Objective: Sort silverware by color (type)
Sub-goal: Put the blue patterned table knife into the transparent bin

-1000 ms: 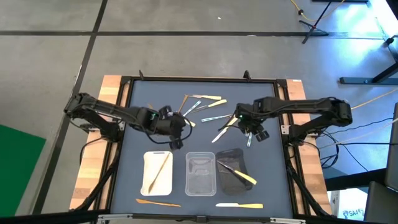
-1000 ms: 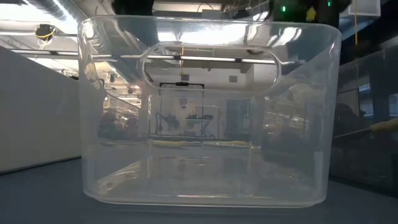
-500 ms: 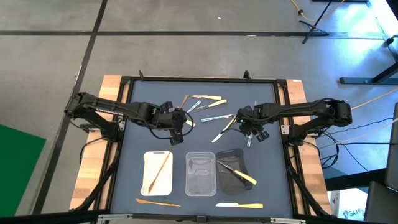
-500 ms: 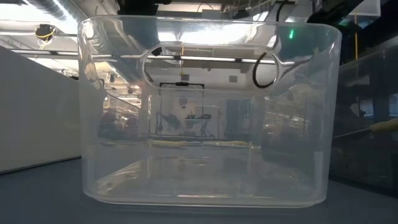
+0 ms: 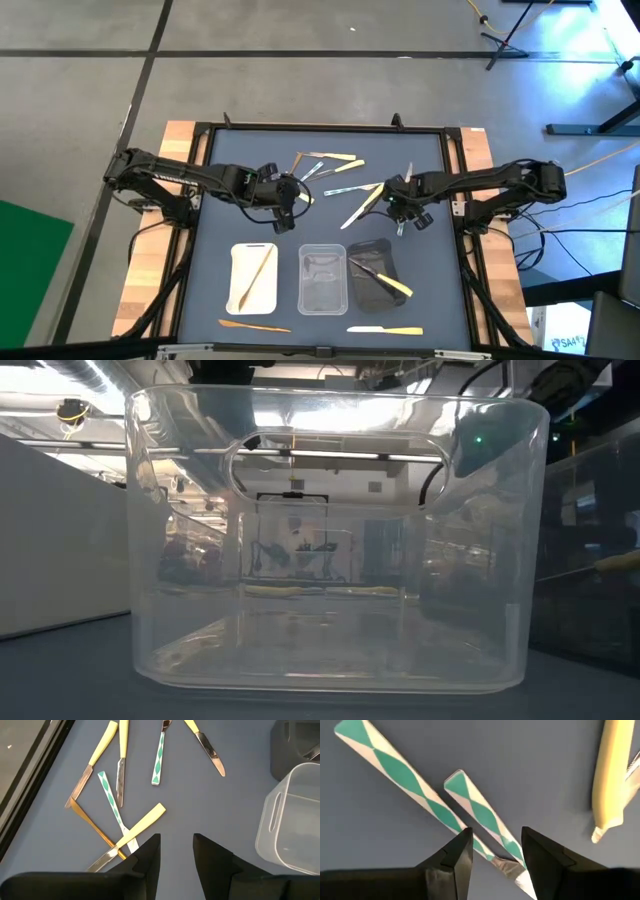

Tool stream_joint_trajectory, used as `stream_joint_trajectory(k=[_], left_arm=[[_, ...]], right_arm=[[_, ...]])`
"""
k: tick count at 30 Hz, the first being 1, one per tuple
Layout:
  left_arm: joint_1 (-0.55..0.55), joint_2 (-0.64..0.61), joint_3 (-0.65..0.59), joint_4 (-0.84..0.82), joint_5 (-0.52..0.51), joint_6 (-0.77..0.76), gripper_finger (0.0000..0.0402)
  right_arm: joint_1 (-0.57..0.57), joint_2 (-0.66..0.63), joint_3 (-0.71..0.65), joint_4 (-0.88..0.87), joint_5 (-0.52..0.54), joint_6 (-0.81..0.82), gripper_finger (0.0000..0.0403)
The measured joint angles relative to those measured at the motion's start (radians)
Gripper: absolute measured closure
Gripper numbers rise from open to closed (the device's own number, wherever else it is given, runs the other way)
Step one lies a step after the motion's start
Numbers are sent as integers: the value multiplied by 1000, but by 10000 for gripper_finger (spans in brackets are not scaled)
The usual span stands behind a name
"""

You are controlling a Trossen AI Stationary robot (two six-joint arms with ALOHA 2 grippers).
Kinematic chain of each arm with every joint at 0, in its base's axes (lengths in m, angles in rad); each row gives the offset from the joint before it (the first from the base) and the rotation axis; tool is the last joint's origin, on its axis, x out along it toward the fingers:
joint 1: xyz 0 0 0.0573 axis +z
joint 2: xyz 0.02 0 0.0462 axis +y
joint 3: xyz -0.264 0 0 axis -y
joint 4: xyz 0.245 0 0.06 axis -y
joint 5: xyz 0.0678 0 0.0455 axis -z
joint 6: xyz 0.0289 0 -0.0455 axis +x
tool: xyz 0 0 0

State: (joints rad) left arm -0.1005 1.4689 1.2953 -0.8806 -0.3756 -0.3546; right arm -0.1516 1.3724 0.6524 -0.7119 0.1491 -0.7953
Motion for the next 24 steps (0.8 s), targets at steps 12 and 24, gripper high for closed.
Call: stream_joint_trajectory(k=[12,24], left_arm=[[0,0,0,1,0,-1,292],[0,0,0,3,0,-1,292]], right_arm=[[0,6,-49,93,-7,0,244],[0,6,-56,94,-26,0,244]])
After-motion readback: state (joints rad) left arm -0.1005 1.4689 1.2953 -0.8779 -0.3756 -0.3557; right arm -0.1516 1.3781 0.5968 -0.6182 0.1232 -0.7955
